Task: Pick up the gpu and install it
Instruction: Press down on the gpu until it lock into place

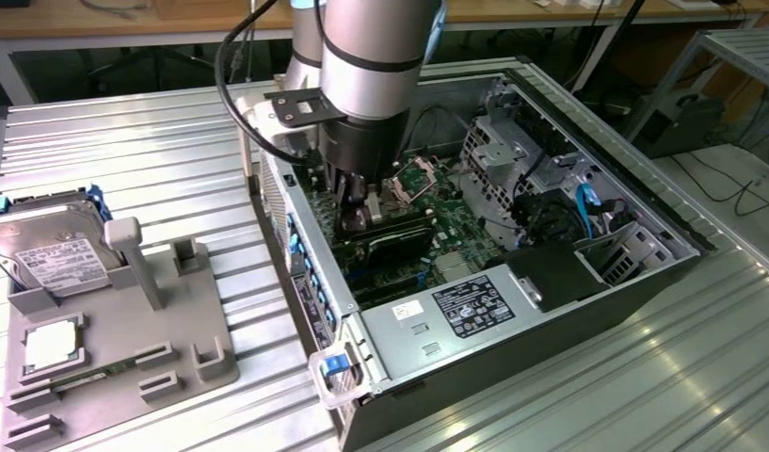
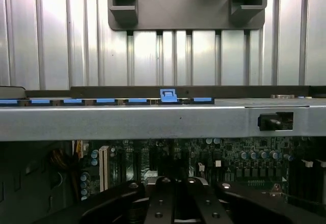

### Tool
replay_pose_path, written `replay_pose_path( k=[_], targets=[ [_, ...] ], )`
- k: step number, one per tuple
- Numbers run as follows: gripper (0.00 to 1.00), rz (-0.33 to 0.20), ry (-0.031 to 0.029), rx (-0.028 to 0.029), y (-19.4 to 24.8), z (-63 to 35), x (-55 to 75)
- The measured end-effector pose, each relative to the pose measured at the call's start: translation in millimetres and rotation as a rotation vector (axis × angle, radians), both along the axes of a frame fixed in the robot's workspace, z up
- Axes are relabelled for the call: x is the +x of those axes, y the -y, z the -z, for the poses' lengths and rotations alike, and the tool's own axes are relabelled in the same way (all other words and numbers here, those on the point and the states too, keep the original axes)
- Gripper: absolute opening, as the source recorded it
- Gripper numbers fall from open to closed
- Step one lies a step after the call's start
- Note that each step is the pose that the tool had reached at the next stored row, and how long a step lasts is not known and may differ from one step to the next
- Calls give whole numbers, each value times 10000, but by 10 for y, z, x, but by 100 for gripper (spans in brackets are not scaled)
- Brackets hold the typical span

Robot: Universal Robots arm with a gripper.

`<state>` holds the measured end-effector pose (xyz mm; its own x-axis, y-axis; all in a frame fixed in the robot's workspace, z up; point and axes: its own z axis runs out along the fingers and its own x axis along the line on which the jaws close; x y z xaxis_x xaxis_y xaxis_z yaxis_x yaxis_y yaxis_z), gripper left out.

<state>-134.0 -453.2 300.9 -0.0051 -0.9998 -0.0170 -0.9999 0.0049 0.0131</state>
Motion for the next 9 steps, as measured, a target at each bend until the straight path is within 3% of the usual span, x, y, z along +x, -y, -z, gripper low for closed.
replay_pose_path(
  k=[3, 9],
  targets=[
    [11, -1, -2, -3, -2, -54, -8],
    [11, 0, -1, -1, -3, -58, -77]
  ],
)
